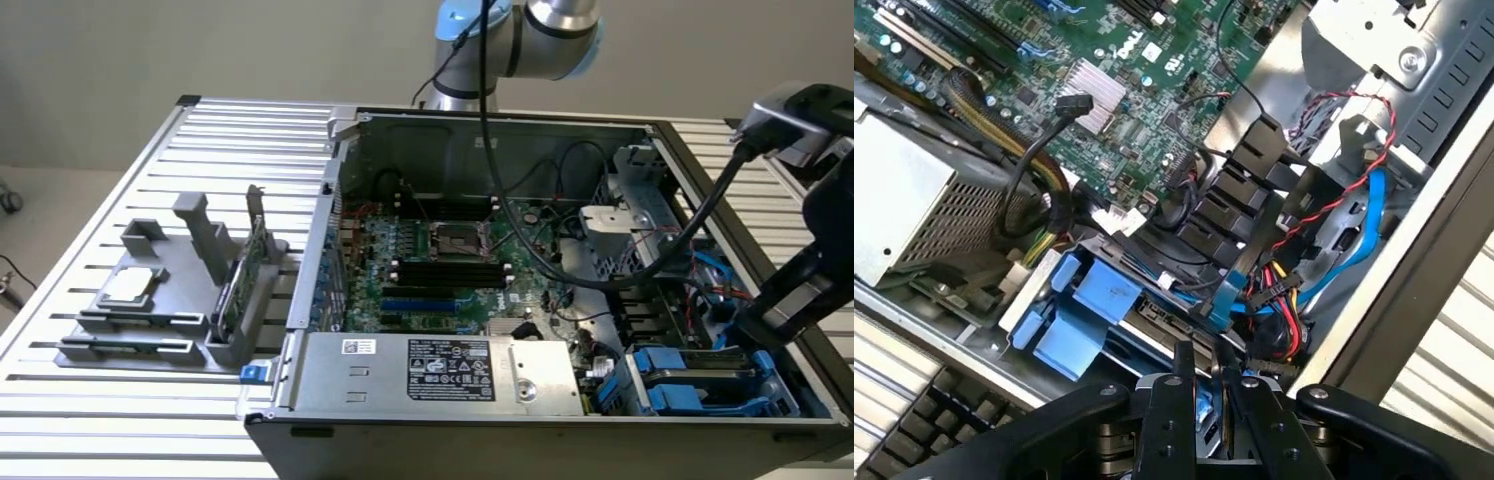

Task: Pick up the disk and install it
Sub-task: 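Insert the first disk wire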

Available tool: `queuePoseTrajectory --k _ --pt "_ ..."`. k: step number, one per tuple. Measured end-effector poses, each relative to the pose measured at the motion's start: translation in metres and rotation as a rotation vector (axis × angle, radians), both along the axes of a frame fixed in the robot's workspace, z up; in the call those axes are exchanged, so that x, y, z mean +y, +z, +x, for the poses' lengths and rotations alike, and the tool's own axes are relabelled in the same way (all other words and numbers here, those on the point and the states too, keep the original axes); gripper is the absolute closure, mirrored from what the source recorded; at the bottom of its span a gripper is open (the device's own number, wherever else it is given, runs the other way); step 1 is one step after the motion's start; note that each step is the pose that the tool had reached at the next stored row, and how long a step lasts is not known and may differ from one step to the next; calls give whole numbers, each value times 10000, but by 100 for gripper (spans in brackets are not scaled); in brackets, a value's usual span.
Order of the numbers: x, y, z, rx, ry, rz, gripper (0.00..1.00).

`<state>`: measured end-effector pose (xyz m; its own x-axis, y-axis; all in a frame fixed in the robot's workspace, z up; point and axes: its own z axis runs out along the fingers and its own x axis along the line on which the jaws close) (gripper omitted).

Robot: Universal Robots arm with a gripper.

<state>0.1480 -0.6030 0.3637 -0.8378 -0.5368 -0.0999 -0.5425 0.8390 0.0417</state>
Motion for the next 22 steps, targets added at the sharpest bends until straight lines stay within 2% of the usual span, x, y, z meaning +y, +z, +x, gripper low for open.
queuePoseTrajectory --k 22 --pt "0 0 0 0 -3434 21 78"
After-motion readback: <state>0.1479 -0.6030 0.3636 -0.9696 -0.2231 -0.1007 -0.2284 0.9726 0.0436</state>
